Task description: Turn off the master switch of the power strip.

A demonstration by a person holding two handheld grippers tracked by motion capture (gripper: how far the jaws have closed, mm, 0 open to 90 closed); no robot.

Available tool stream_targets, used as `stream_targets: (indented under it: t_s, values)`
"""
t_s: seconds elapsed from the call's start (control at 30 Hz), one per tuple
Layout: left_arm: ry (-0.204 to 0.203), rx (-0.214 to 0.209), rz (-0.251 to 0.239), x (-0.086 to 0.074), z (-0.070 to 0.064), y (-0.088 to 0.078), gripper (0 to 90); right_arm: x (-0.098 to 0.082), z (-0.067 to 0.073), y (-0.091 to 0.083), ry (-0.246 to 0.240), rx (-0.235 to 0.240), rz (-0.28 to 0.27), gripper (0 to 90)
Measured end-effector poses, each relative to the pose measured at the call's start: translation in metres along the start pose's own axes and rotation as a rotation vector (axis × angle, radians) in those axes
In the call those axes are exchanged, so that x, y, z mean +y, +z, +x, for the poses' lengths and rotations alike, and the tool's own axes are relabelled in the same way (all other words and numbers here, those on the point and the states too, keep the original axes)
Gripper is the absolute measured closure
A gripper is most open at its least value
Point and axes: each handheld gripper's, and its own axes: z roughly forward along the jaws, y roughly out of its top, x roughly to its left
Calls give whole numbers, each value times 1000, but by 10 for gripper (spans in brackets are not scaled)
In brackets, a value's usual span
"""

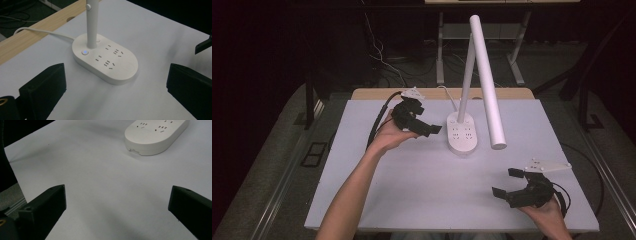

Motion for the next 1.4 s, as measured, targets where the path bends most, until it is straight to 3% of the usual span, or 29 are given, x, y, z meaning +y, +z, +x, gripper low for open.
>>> stream_targets:
  t_s: [0.47,1.17,1.2,1.4]
  values:
    - [-35,-1,0,4,16,17,14,0,-1,-1,-1,0,0,8]
    - [-68,-20,-11,10,24,51,25,-1,-1,-1,-1,4,2,8]
    - [-91,-21,-23,10,23,53,25,-1,-1,-1,0,4,3,7]
    - [-124,-23,-41,7,28,64,37,-1,-1,-2,-4,3,-3,8]
